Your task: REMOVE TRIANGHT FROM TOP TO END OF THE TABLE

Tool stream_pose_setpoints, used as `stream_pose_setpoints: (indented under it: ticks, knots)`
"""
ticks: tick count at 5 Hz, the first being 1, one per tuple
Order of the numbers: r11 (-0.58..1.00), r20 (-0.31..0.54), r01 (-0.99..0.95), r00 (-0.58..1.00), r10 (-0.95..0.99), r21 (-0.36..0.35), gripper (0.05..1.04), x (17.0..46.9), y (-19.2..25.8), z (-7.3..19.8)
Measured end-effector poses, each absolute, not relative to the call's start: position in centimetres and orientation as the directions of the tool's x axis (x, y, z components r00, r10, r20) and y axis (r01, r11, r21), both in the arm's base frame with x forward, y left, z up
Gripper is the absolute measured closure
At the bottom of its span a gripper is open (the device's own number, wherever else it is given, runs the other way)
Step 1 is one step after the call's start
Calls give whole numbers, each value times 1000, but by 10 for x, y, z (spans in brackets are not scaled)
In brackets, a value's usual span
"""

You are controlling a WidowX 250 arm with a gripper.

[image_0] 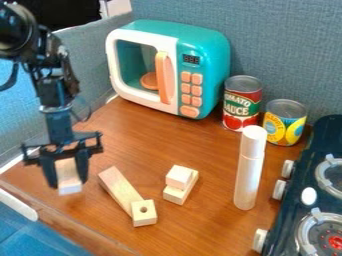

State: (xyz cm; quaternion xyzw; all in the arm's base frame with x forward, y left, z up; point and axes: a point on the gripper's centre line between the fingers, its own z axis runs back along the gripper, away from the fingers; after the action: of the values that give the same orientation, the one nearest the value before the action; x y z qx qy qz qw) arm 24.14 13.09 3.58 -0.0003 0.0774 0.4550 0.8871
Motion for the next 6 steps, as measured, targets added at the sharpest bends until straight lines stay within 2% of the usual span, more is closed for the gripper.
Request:
stream_pose_setpoints:
  ticks: [1,4,5,6]
  knots:
    - [516,-136,-849,502,854,112,539,230,131,28]
    - [536,-135,-843,526,839,41,539,235,131,19]
    - [538,-133,-842,531,837,23,470,235,133,17]
    - [559,-156,-829,550,820,20,171,234,132,12]
